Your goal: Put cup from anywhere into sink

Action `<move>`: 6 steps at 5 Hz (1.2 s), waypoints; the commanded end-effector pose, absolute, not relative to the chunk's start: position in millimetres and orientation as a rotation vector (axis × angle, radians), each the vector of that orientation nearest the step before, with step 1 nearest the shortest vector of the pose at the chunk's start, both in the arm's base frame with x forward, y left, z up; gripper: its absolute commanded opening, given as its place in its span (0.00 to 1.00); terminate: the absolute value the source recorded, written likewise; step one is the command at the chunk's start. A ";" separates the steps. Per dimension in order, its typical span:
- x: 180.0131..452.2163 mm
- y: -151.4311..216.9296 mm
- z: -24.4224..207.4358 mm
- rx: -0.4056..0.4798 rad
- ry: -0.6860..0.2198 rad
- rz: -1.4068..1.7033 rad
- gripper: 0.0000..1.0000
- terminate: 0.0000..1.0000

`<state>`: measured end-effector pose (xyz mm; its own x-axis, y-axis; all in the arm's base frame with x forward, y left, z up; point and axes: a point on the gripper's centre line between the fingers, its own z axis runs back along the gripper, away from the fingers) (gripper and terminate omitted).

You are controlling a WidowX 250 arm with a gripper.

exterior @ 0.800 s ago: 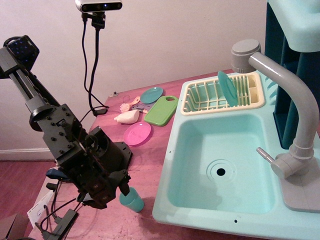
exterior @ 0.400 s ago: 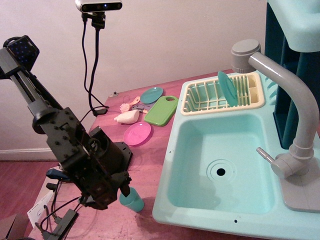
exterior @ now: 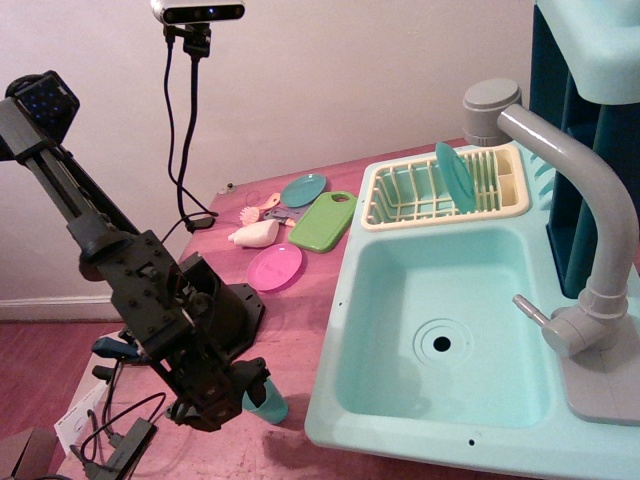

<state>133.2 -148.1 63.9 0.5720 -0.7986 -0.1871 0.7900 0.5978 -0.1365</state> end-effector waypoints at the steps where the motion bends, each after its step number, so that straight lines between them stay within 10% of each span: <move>1: 131.4 -152.6 54.3 -0.060 0.212 -0.959 1.00 0.00; 2: 130.3 -149.4 43.6 -0.073 0.196 -0.966 1.00 0.00; 3: 128.5 -147.8 44.1 -0.061 0.200 -0.966 0.00 0.00; 6: 134.8 -144.9 55.0 -0.014 0.210 -0.981 0.00 0.00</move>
